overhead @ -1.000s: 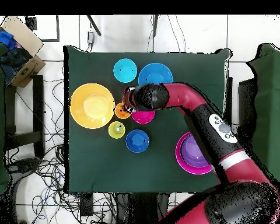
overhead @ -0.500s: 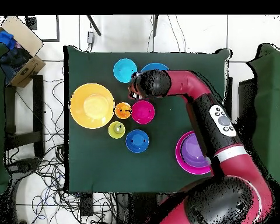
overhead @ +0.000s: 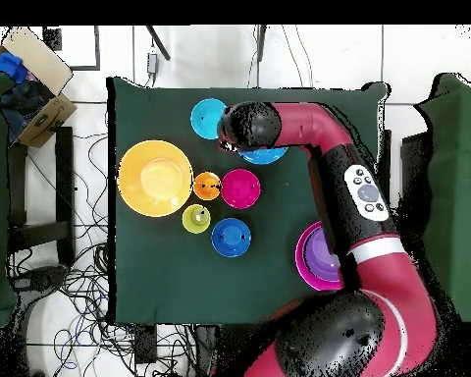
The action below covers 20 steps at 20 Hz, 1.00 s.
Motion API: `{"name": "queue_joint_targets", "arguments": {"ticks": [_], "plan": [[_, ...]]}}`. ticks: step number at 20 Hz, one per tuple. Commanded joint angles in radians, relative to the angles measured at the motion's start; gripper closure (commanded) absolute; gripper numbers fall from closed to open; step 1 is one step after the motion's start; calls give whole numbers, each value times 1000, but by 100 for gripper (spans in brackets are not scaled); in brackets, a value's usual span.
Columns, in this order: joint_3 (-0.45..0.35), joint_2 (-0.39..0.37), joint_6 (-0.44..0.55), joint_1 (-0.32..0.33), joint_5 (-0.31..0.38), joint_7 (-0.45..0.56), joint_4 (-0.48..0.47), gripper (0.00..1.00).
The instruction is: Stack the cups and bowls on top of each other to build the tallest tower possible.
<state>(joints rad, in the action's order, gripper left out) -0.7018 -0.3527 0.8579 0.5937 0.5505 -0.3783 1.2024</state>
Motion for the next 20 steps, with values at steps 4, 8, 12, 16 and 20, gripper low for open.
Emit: {"name": "queue_joint_targets", "arguments": {"ticks": [4,8,12,16,20], "plan": [[165,-61,16,-122,137,-118,-136,0],[185,-78,-32,-133,187,-70,-154,0],[202,-82,-51,-147,238,-33,-177,0],[209,-72,-61,-157,290,7,-211,0],[201,-58,-44,-159,306,43,-250,0]]}}
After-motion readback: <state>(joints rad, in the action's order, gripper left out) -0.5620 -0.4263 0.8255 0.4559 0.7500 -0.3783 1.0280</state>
